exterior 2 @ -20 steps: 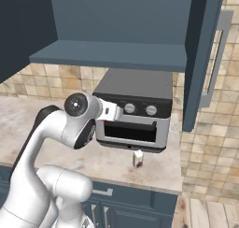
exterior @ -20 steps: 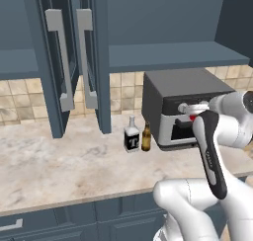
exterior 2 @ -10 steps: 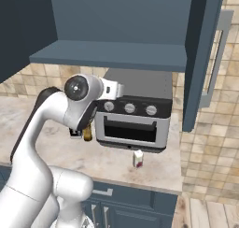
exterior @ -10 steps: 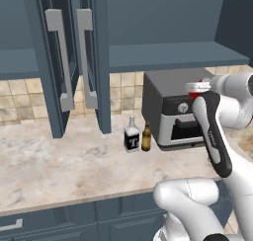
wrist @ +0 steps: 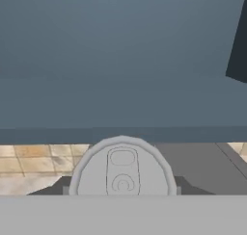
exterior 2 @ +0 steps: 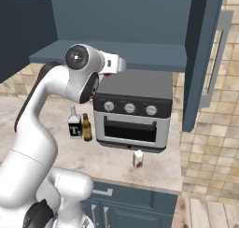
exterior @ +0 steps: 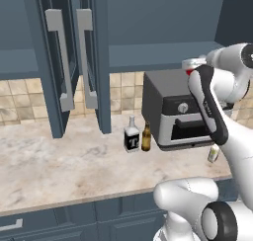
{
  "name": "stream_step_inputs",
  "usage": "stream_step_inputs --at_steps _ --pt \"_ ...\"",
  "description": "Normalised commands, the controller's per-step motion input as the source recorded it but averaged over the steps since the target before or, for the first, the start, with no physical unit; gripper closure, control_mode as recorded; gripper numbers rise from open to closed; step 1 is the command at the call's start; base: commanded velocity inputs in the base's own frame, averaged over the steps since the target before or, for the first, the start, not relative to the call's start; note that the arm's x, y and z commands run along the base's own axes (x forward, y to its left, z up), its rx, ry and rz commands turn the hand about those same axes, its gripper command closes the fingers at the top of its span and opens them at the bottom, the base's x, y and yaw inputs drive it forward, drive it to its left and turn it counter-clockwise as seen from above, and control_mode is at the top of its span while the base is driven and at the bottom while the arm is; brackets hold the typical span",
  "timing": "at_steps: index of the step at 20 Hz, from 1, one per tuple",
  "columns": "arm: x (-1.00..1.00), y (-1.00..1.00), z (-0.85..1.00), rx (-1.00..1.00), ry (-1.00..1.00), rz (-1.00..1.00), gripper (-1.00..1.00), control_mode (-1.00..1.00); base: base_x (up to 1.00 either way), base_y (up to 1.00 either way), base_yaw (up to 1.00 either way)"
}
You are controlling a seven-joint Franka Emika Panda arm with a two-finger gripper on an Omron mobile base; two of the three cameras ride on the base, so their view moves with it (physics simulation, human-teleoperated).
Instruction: Sort all alcoholic drinks to one cabinet, and non-alcoholic drinks to the other.
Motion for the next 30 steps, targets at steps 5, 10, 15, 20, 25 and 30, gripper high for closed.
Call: stream_step_inputs --at_steps 5,10,15,20,25,30 --pt "0.25 -0.06 0.47 -0.05 0.0 0.0 1.0 -1.0 0.0 0.0 0.0" --pt "0.31 -0.22 0.18 -0.02 -0.04 0.0 1.0 -1.0 0.0 0.0 0.0" --pt "0.48 -0.23 0.0 0.0 0.0 0.0 1.0 -1.0 0.0 0.0 0.0" --pt "0.54 -0.14 0.0 0.0 0.0 -0.01 1.0 -1.0 0.0 0.0 0.0" --pt "0.47 -0.11 -0.05 0.0 0.03 -0.02 1.0 -1.0 0.0 0.0 0.0" --pt "0.42 -0.06 -0.18 0.0 0.07 -0.01 1.0 -1.0 0.0 0.0 0.0"
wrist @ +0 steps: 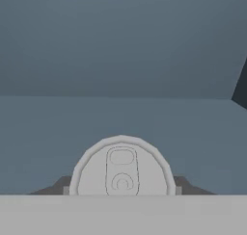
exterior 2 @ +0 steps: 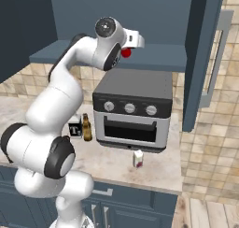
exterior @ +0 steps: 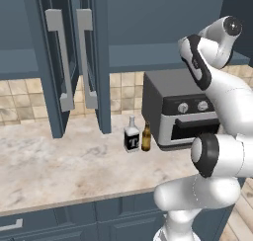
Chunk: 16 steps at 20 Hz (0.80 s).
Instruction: Sort all alcoholic drinks to one cabinet, and non-alcoholic drinks to the other.
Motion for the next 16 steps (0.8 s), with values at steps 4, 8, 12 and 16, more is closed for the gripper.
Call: stream_step_inputs --at_steps 4,8,12,16 --pt "0.39 -0.02 -0.15 0.0 0.05 0.0 1.0 -1.0 0.0 0.0 0.0" --pt "0.39 0.0 -0.07 0.0 0.0 0.0 1.0 -1.0 0.0 0.0 0.0" --pt "0.34 0.0 -0.12 0.0 0.0 0.0 1.0 -1.0 0.0 0.0 0.0" --pt "0.34 0.0 -0.23 0.0 0.0 0.0 1.0 -1.0 0.0 0.0 0.0"
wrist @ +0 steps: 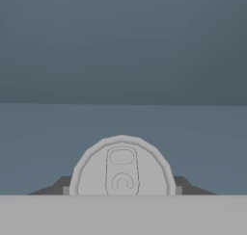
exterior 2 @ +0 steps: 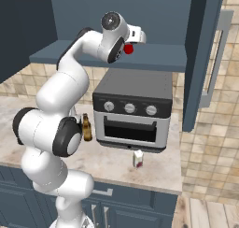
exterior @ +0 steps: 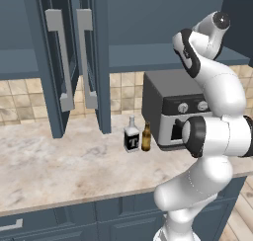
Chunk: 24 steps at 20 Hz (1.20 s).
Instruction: Sort all alcoholic drinks to one cabinet, and non-alcoholic drinks to the other.
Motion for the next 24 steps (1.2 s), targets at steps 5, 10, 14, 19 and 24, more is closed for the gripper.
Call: stream_step_inputs --at_steps 5,10,14,19,24 --pt "0.38 0.0 -0.27 0.0 0.0 0.0 1.0 -1.0 0.0 0.0 0.0" --pt "0.41 0.0 -0.31 0.0 0.01 0.0 -1.0 -1.0 0.0 0.0 0.0" --pt "0.33 0.0 -0.25 0.0 0.01 0.0 -1.0 -1.0 0.0 0.0 0.0" --pt "0.16 -0.03 -0.18 0.0 0.0 0.0 -1.0 -1.0 0.0 0.0 0.0" --pt "0.15 0.0 -0.09 0.03 0.0 0.0 -1.0 -1.0 0.0 0.0 0.0"
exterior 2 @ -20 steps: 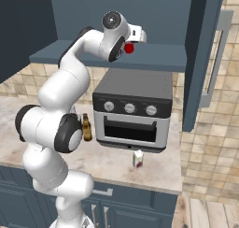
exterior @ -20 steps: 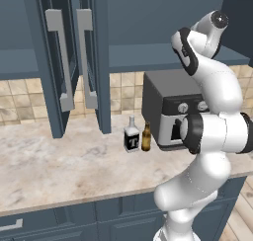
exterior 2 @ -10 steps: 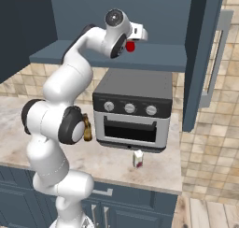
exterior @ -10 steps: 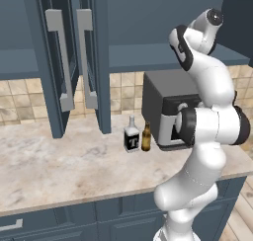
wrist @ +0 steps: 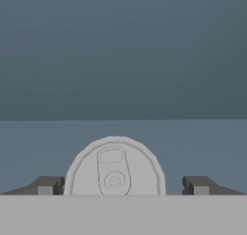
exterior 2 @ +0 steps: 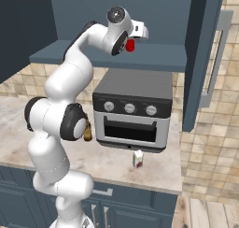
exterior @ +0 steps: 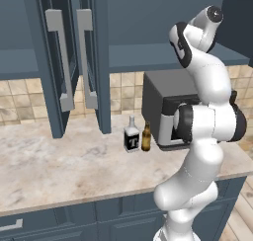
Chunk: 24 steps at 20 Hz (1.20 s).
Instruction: Sort all alcoholic drinks to one cabinet, and non-alcoholic drinks to the other.
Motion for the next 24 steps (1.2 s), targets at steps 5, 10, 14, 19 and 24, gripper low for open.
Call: stream_step_inputs --at_steps 5,10,14,19,24 --pt "0.26 0.0 -0.1 0.06 0.0 0.0 -1.0 -1.0 0.0 0.0 0.0" --pt "0.22 0.0 -0.14 0.08 0.0 0.0 -1.0 -1.0 0.0 0.0 0.0" --pt "0.23 0.0 -0.17 0.08 0.0 0.0 -1.0 -1.0 0.0 0.0 0.0" --pt "-0.05 -0.03 -0.04 0.04 -0.11 0.0 -1.0 -1.0 0.0 0.0 0.0" --pt "-0.4 -0.09 0.0 0.01 -0.19 0.0 -1.0 -1.0 0.0 0.0 0.0"
